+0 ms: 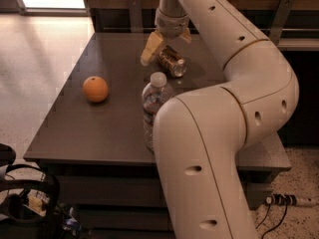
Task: Place orange can upright
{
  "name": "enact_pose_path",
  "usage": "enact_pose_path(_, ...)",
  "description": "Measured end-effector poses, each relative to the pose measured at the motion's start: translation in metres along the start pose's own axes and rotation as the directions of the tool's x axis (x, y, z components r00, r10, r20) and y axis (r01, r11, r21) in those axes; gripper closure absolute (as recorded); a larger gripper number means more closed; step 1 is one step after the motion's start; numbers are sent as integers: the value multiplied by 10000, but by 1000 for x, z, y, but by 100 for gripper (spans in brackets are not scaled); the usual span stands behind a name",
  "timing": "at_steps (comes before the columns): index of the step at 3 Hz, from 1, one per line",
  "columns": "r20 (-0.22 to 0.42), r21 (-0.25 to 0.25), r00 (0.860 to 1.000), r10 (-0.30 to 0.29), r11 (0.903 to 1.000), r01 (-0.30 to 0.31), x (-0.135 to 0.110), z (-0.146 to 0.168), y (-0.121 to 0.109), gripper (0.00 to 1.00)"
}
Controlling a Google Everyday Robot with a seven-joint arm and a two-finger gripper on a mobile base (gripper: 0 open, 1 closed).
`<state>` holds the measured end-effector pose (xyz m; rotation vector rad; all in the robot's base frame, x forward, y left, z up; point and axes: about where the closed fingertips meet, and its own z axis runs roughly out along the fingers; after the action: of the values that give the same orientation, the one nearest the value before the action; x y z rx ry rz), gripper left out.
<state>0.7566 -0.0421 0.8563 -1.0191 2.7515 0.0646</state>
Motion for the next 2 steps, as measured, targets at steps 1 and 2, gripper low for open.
enact_pose_path(1, -360, 185, 9990, 252, 9995, -245, 3, 15, -12, 3)
enact_pose_path(2, -612, 468, 9958, 680, 9968, -652, 9, 23, -24, 33)
